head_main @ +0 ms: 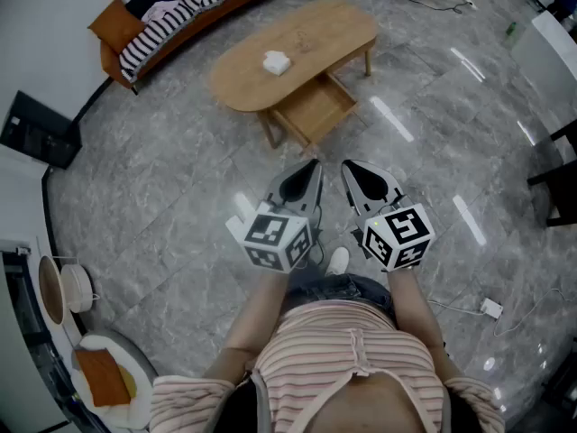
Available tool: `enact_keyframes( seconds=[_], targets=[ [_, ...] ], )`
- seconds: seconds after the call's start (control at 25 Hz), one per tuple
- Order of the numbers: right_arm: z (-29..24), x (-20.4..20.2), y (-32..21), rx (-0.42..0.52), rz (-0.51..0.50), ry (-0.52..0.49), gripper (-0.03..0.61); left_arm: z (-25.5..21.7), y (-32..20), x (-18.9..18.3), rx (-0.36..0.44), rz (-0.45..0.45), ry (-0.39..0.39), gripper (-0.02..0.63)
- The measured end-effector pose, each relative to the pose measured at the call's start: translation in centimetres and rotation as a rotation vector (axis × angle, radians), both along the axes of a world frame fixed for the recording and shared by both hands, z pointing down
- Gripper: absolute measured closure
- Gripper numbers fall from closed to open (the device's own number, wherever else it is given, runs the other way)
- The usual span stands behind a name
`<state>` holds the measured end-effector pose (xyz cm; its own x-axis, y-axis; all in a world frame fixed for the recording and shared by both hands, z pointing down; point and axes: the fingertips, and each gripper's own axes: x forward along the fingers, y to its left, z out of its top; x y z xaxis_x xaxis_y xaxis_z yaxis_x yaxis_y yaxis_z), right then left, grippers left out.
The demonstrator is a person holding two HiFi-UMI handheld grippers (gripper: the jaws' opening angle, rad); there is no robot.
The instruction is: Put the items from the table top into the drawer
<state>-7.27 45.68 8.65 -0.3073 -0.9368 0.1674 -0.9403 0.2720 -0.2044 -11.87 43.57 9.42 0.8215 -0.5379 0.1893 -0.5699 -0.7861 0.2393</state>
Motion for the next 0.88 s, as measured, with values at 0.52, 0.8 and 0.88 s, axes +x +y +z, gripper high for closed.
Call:
enact_keyframes(
  seconds=[0.52, 0.8, 0.88],
  targets=[
    [0.8, 1.0, -0.2, 0.002, -0.012, -0.059, 0.571, 0.9, -0.6, 0.3, -0.017, -0.028, 0.003, 0.600],
    [0.9, 1.8, -1.5, 0.005, -0.021, -0.095, 0.571, 1.1, -1.7, 0.0, -0.009, -0.058, -0.024, 0.600],
    [0.7, 1.8, -2.4, 0.008, -0.018, -0.100, 0.570, 1.2, -2.7, -0.5, -0.008, -0.067, -0.032, 0.600]
  ],
)
